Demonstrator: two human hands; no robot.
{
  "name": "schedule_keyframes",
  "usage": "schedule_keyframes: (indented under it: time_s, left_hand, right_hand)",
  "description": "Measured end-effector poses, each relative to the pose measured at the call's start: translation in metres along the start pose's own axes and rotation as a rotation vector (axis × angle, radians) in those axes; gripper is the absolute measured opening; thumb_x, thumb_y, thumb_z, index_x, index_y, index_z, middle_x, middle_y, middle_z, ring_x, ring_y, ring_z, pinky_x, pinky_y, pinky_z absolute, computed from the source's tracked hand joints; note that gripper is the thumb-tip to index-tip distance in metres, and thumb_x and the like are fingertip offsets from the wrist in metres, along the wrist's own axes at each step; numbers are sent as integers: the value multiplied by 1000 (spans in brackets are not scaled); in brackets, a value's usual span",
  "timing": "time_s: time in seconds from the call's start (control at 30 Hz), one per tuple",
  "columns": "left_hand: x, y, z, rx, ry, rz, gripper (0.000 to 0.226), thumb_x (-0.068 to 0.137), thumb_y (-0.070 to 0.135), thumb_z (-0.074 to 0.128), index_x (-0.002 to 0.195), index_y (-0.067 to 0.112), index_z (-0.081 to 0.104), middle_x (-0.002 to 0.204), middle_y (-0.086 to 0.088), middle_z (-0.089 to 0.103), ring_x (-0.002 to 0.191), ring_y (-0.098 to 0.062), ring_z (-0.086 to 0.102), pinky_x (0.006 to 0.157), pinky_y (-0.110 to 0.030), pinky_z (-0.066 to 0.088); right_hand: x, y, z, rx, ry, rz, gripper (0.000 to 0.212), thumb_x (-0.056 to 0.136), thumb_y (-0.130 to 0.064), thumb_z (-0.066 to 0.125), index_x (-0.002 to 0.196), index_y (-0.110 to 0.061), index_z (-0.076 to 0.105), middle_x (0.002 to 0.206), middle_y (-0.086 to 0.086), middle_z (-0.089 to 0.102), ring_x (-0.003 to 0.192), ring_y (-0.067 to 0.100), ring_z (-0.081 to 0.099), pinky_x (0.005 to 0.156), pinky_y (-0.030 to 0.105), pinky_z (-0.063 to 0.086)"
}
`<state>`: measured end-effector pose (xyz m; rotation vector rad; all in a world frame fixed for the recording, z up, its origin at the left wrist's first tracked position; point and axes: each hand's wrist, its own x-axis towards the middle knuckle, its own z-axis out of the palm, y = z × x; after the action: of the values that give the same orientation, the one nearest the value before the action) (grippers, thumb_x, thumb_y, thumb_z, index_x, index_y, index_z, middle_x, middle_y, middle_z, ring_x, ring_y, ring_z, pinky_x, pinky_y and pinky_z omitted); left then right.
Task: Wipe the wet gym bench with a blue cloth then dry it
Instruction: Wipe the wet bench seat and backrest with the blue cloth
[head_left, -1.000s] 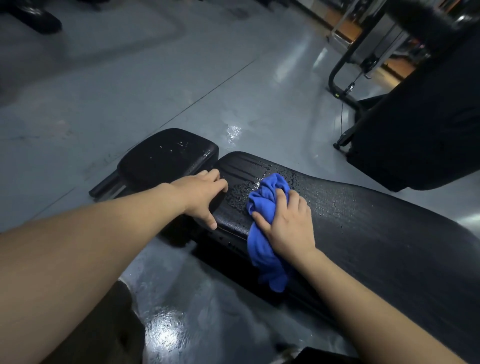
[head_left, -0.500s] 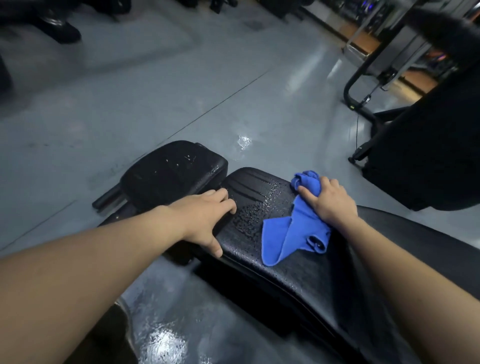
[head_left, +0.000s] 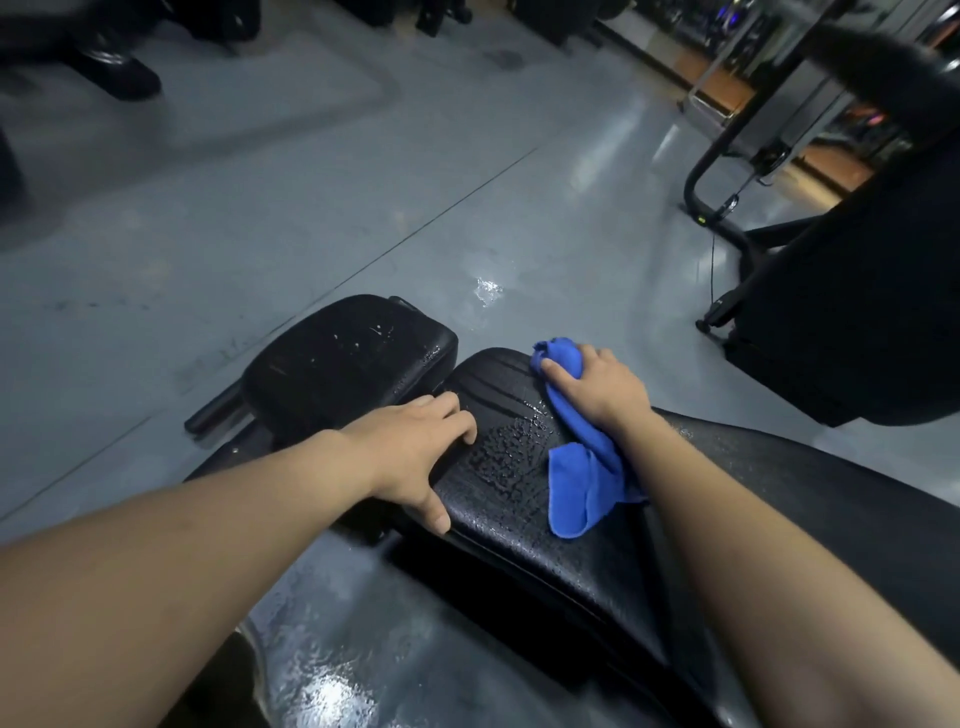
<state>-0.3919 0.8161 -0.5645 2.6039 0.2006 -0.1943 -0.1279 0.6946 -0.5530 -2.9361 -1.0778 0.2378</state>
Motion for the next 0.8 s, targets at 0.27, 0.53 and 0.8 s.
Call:
schedule_keyframes:
  time_s: [0.27,0.53,0.8]
  left_hand:
    - [-1,-2,2,37,23,8,90,57,59,85,130,33,40,120,11,34,113,-10,38,93,-35,46]
    - [-28,-46,-2,55,5,-166,61,70,42,84,116,28,45,112,9,39,108,-13,40,91,-37,45]
    - [-29,-46,2,74,87,-343,39,80,27,74,103,21,43,105,3,33,111,-22,45,82,-32,39]
  right_hand:
    - [27,-82,27,-55,-35,-301,77,89,-74,41,147,-24,38,137,8,44,123,32,44,102,46,42]
    - [-8,-87,35,-93,24,-563,76,93,-66,46,151,-17,37,145,11,40,133,31,35,116,38,25]
    - [-109,-90,42,-37,39,-822,79,87,-64,49,145,-10,46,141,17,46,131,35,40,118,42,27]
